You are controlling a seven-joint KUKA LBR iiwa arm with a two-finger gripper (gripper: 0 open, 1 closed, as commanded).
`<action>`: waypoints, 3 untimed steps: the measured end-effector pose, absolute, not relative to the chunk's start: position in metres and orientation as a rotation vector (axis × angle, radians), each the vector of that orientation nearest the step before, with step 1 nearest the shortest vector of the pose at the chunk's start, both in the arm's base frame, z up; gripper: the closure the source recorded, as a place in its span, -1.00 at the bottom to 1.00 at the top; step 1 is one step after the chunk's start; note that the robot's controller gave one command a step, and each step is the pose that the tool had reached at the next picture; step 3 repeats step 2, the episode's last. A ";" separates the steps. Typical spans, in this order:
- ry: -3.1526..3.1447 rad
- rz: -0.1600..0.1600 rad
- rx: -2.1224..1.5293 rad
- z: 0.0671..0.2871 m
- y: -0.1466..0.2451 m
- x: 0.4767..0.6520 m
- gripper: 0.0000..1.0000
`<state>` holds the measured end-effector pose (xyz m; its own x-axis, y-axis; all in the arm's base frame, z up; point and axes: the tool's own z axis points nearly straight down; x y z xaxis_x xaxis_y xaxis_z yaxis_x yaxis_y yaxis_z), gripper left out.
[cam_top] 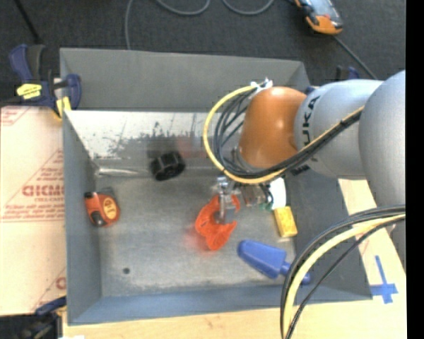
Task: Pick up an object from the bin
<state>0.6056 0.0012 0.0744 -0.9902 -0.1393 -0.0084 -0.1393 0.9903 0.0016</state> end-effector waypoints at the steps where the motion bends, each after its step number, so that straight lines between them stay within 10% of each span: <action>1: 3.126 0.003 -0.217 0.074 0.001 0.606 1.00; 3: 3.126 0.003 -0.217 0.074 0.001 0.606 1.00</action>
Offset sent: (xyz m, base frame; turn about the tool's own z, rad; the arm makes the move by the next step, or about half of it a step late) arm 0.0000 0.0000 0.0000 0.0000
